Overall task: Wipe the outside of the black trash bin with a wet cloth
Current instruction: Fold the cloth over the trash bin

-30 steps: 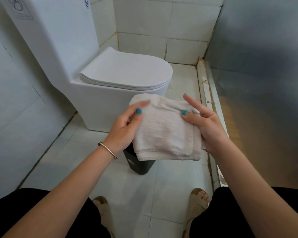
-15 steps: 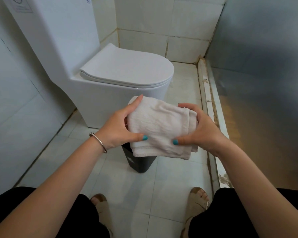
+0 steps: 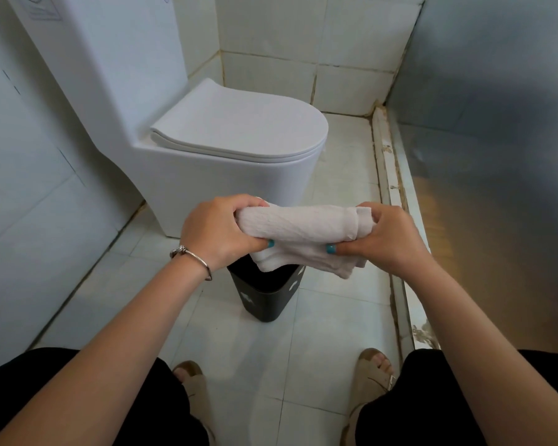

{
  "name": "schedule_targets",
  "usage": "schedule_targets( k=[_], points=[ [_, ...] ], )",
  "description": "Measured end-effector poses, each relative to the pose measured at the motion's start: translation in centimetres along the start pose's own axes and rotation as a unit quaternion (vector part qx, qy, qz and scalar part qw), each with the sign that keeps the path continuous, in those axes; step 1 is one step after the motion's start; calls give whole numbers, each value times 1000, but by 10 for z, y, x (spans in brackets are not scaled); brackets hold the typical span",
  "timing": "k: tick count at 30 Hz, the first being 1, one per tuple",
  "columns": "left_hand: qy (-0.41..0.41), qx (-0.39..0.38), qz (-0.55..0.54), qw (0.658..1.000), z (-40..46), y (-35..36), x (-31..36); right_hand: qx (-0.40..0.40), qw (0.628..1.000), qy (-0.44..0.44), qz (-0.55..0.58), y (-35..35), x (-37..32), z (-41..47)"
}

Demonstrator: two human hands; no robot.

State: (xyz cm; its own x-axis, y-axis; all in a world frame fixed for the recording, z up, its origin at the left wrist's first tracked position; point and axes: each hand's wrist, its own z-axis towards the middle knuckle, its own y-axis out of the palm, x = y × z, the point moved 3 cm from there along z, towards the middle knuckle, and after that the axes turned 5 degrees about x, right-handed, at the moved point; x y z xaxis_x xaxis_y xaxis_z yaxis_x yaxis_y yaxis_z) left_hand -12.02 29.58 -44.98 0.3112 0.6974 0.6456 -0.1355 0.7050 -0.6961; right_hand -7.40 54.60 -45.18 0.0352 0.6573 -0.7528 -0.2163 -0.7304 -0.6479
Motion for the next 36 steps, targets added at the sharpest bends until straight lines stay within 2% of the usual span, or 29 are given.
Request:
schedule_targets(
  k=[3, 6, 10, 12, 15, 18, 20, 22, 25, 28, 30, 32, 36],
  points=[
    [3, -37, 18, 999, 2, 1, -6, -34, 999, 22, 8, -4, 4, 4],
    [7, -78, -95, 992, 6, -2, -10, -77, 984, 38, 155, -5, 2, -2],
    [12, -146, -235, 961, 3, -7, -3, -73, 957, 29, 278, -3, 6, -4],
    [17, -144, -268, 952, 1, -9, 2, -81, 934, 16, 348, -2, 3, -4],
    [39, -100, -238, 965, -2, -12, 8, -72, 908, 5, 412, -3, -1, -5],
    [53, -45, -199, 978, -9, -10, 12, -21, 911, 2, 412, -5, -2, -5],
    [65, -45, -198, 977, -15, -6, 18, -14, 907, 9, 421, -6, -2, -4],
    [78, -92, -196, 973, -19, -4, 22, -22, 905, 15, 424, -9, -3, -2],
    [85, -229, -196, 950, -27, 3, 26, -78, 914, -5, 397, -13, -8, 0],
    [51, -289, -290, 911, -34, 18, 34, -161, 915, -38, 368, -7, -14, -2],
    [17, -284, -349, 893, -36, 29, 39, -179, 920, -44, 347, 0, -19, -7],
    [-4, -267, -358, 895, -34, 34, 42, -171, 927, -44, 330, 3, -23, -11],
    [-33, -201, -383, 901, -27, 35, 39, -106, 955, -29, 277, 2, -29, -8]
  ],
)
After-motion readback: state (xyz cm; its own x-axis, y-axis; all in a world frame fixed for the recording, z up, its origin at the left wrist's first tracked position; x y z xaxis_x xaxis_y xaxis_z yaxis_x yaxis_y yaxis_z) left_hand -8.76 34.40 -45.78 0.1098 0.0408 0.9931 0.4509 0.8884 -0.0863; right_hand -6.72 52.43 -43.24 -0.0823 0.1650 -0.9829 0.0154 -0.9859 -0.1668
